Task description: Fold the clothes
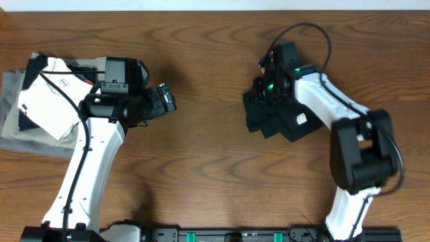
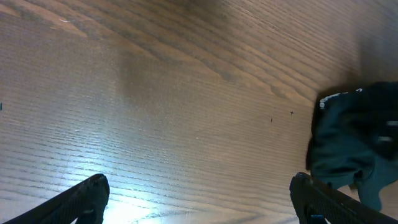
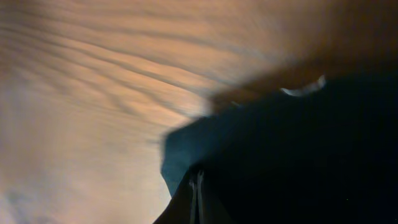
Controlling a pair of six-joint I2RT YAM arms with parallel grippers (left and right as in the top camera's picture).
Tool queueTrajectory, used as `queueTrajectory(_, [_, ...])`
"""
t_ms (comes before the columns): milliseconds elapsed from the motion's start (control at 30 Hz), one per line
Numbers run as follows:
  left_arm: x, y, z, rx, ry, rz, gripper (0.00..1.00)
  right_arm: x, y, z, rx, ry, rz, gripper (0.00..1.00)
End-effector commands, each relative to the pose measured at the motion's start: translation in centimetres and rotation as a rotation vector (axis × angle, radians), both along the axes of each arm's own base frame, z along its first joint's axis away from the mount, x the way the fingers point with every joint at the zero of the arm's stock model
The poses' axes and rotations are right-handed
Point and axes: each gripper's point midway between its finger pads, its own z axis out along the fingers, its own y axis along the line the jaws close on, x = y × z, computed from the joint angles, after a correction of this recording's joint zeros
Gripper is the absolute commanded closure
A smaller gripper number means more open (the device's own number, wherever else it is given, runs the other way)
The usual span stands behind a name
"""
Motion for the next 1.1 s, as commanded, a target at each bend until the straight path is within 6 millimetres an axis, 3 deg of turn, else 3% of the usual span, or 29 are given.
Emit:
queueTrajectory(0, [0.0,0.2,-0.4,0.013,0.010,-0.003,0.06,-1.7,-0.1,-2.9,0.002,0.124,-0.014,0.99])
queueTrajectory(200, [0.0,0.2,-0.4,0.013,0.009,-0.003,0.05,-6.1,-1.1,-3.6,-0.051,0.301,0.022,0.99])
queueTrajectory(333, [0.0,0.2,-0.4,0.013,0.009,-0.003,0.06,-9.5,-2.9,-3.5,-0.143,0.423,0.052,0.99])
queueTrajectory(433, [0.0,0.2,-0.4,0.013,0.009,-0.003,0.06,-12.2,-5.5,-3.4,-0.276,0.524,0.070,0.99])
queueTrajectory(567, [0.0,0.2,-0.4,0.013,0.009,-0.003,0.06,-13.4,-9.2,-2.2,-0.476,0.557,0.026,0.99])
queueTrajectory(700, [0.0,0.2,-0.3,0.013,0.008,-0.003,0.05,-11.4,-10.5,1.5,-0.534,0.403,-0.055,0.99])
queueTrajectory(833, [0.0,0.2,-0.4,0.013,0.009,-0.003,0.05,-9.3,-11.3,7.7,-0.530,0.188,-0.129,0.98])
queueTrajectory(967, [0.0,0.2,-0.4,0.013,0.009,-0.003,0.05,-9.2,-14.1,12.7,-0.507,0.071,-0.281,0.95])
queueTrajectory(1067, [0.0,0.2,-0.4,0.013,0.009,-0.003,0.05,-9.9,-16.6,14.4,-0.483,0.070,-0.386,0.99])
